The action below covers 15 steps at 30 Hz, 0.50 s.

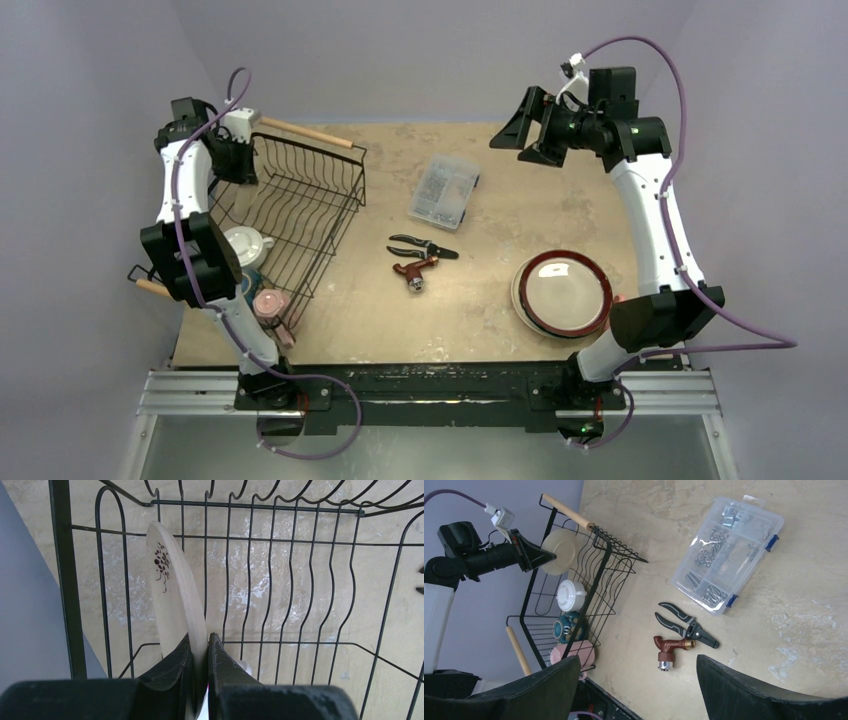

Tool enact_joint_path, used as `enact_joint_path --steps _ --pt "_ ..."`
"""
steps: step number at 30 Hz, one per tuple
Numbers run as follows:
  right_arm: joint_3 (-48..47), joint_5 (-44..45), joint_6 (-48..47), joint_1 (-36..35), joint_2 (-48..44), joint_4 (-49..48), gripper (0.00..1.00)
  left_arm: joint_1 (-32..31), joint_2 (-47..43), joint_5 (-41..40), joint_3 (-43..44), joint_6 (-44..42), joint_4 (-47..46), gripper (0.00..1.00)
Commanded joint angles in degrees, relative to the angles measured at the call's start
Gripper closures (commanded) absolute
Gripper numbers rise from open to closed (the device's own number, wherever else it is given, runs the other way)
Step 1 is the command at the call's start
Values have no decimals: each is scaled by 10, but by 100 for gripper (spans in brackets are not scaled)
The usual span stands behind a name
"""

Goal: Load the mixed dishes into the dish rack
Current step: Insert the plate into the dish rack.

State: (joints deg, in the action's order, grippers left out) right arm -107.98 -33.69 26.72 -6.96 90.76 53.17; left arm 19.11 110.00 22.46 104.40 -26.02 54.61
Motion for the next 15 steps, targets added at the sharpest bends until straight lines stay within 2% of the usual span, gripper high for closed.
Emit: enact_joint_path --steps 1,12,15 --pt "-16 5 -12 7 0 -5 13 3 12 -4 21 -11 -14 100" --pt "-2 6 -10 13 -11 -6 13 5 39 -42 30 1 -35 100" --pt "0 5 -9 14 -13 -8 13 5 37 -66 26 12 -46 95"
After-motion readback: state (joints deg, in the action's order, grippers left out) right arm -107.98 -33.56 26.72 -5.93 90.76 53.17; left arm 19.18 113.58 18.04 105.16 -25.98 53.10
